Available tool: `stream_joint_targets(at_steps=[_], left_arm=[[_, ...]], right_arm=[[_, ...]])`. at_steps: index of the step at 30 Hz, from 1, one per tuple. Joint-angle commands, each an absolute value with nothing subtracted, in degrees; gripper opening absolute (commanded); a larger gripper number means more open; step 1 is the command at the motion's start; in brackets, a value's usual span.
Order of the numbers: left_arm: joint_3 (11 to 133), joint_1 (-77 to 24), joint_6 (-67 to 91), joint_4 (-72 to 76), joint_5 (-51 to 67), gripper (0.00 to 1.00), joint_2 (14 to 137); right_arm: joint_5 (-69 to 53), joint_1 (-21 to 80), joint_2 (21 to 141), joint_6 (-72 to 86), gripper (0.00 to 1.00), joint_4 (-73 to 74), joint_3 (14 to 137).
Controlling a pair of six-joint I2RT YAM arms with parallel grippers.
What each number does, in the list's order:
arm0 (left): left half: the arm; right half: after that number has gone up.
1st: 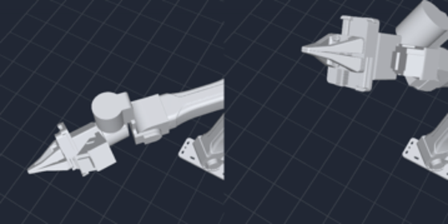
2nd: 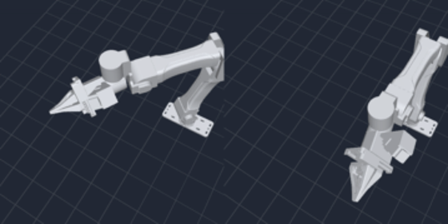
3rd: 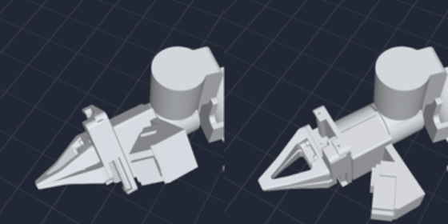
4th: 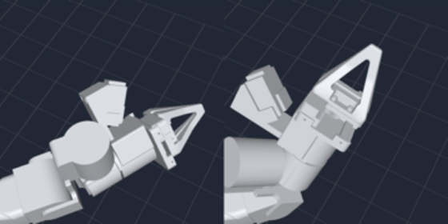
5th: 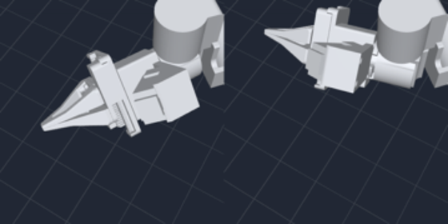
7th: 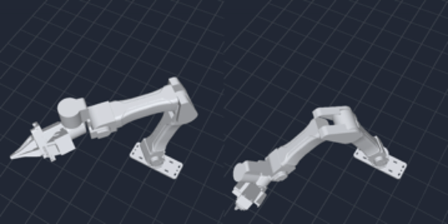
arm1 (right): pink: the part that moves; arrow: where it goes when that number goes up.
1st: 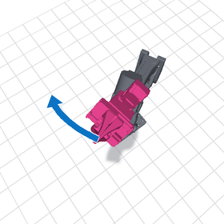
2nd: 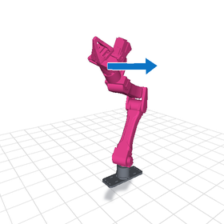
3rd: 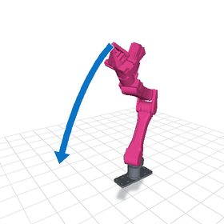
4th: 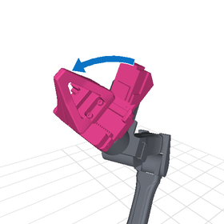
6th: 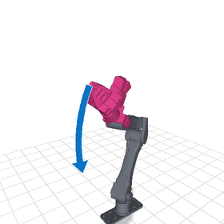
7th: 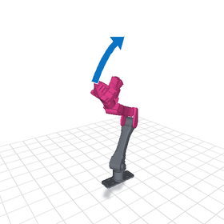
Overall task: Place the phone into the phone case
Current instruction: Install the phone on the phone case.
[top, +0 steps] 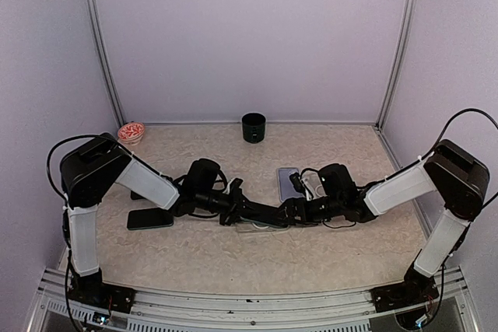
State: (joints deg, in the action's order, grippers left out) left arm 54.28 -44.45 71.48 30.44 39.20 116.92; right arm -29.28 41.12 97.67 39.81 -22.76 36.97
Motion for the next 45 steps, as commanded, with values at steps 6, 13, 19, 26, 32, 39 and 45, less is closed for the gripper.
stream_joint_targets(at_steps=[6, 13, 19, 26, 32, 39, 45], left_arm=[[50.6, -47.6, 77.4, 26.3, 38.6, 0.0, 121.5], [48.5, -47.3, 79.7, 29.8, 35.8, 0.0, 121.0], [48.7, -47.1, 79.6, 34.7, 36.8, 0.0, 121.2], [48.9, -47.0, 73.6, 35.1, 36.6, 0.0, 118.7], [48.1, -47.0, 70.8, 37.0, 37.1, 0.0, 115.9], [47.0, -47.2, 69.1, 39.8, 37.1, 0.0, 112.9], [46.7, -47.3, 69.0, 42.6, 37.3, 0.0, 111.2]], right_arm=[[-35.5, 45.8, 99.1, 40.0, 0.98, -23.9, 39.4], [-36.5, 47.2, 99.5, 39.8, 0.98, -23.8, 40.4], [-36.9, 47.4, 99.3, 39.3, 0.98, -23.1, 41.0], [-34.9, 47.0, 96.2, 36.8, 1.0, -18.0, 42.3], [-34.8, 43.9, 92.9, 36.3, 1.0, -15.8, 42.0], [-34.8, 40.0, 90.1, 34.8, 1.0, -13.5, 41.0], [-34.5, 38.4, 90.1, 34.3, 1.0, -12.5, 40.6]])
